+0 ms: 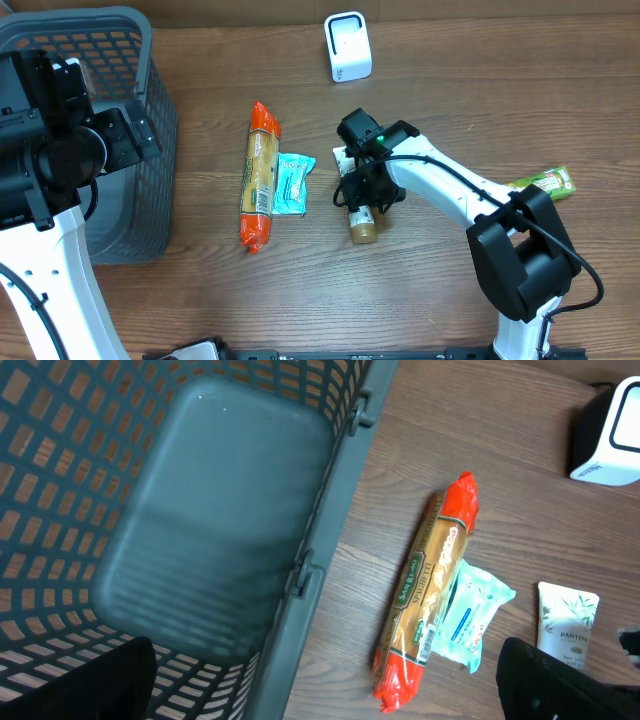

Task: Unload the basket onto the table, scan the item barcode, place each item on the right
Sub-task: 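Move the right gripper left over the white Pantene tube, then grasp the Pantene tube and lift it with the right gripper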

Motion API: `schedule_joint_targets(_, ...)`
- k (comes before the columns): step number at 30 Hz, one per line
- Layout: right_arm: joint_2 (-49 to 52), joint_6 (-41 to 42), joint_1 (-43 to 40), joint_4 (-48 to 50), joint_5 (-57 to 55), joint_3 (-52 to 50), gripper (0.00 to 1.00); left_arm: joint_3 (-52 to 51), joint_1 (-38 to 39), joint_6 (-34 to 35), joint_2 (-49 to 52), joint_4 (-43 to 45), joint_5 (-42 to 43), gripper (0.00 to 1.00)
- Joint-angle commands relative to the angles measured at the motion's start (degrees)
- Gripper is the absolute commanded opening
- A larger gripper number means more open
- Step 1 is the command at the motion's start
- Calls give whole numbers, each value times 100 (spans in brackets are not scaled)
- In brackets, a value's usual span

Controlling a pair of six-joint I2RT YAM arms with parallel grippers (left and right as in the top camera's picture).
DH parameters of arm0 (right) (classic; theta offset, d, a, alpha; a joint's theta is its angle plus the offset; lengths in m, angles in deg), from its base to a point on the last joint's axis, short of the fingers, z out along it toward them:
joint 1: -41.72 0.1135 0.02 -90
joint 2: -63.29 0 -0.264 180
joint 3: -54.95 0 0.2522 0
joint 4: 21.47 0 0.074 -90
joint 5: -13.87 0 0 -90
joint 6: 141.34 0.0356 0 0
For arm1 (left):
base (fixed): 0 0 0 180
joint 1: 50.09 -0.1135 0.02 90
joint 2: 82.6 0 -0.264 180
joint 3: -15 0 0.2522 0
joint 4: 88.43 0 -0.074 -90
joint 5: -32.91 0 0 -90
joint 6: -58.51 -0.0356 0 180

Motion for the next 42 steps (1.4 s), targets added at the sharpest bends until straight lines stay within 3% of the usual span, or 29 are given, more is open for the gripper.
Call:
schedule_joint_targets(1,-37,-131,70,-17,-68,188,67,-13,-7,42,7,22,44,100)
schedule_joint_targets(9,-39,155,400,-501,-866,754,67,-13,-7,42,7,24,44,100)
schedule_joint_targets(19,334,481,1287,-227,-2767,796,68,-15,-7,42,7,24,44,100)
schedule_joint_targets(27,826,780,1294,-284,-3005,691,53,-13,-7,42,7,22,44,100)
schedule_joint_targets(29,911,778,1292,-358,-2997,691,33,-13,-7,42,7,24,44,100)
schedule_joint_targets(36,922,778,1292,-686,-2820,710,4,-13,-7,42,7,24,44,100)
schedule_joint_targets(40,839,638,1237,-844,-1808,868,4,-15,-7,42,7,24,44,100)
schedule_joint_targets(42,514,-31,1040,-627,-376,905,4,-13,-7,42,7,24,44,100)
